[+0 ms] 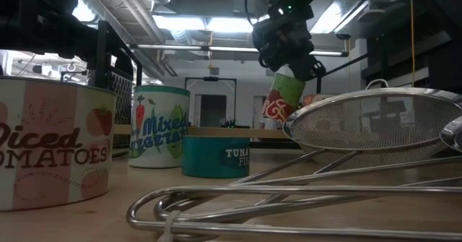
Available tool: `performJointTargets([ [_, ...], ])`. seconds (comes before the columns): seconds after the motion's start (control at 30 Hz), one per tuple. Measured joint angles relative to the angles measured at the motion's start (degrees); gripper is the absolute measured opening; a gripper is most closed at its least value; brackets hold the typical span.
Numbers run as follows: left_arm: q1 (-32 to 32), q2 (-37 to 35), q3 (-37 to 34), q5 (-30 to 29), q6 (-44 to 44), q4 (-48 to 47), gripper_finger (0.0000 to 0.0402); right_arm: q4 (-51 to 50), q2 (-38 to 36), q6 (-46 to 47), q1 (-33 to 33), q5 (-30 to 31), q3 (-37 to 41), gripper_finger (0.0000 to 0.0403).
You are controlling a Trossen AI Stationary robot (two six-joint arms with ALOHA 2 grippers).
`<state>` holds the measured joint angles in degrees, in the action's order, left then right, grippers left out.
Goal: Pick and place cans onto a shelf
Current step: Put the large yellow can on the shelf
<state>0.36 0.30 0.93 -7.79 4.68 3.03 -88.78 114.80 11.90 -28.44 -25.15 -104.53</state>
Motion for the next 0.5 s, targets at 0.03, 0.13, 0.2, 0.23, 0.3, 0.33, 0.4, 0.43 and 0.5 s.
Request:
performJointTargets([
  [0.03, 0.0, 0.0, 0.0, 0.0, 0.0, 0.0, 0.0086, 0.0, 0.0, 0.3, -0.1, 0.0, 0.0, 0.0009],
  [0.13, 0.0, 0.0, 0.0, 0.0, 0.0, 0.0, 0.0086, 0.1, 0.0, 2.3, -0.4, 0.0, 0.0, 0.0010],
  [0.2, 0.0, 0.0, 0.0, 0.0, 0.0, 0.0, 0.0086, 0.1, 0.0, 3.0, -0.6, 0.0, 0.0, 0.0010],
  [0.23, 0.0, 0.0, 0.0, 0.0, 0.0, 0.0, 0.0086, 0.1, 0.0, 3.0, -0.6, -0.1, 0.0, 0.0010],
  [0.3, 0.0, 0.0, 0.0, 0.0, 0.0, 0.0, 0.0086, -0.2, 0.0, 3.1, -0.6, -1.2, 0.0, 0.0011],
  [0.33, 0.0, 0.0, 0.0, 0.0, 0.0, 0.0, 0.0086, -0.4, 0.0, 3.1, -0.6, -2.1, 0.0, 0.0011],
  [0.4, 0.0, 0.0, 0.0, 0.0, 0.0, 0.0, 0.0086, -0.8, 0.0, 3.1, -0.5, -3.3, 0.0, 0.0011],
  [0.43, 0.0, 0.0, 0.0, 0.0, 0.0, 0.0, 0.0086, -0.9, 0.0, 3.3, -0.5, -3.3, 0.0, 0.0011],
  [0.5, 0.0, 0.0, 0.0, 0.0, 0.0, 0.0, 0.0086, -0.9, 0.0, 4.5, -0.5, -3.0, 0.0, 0.0011],
])
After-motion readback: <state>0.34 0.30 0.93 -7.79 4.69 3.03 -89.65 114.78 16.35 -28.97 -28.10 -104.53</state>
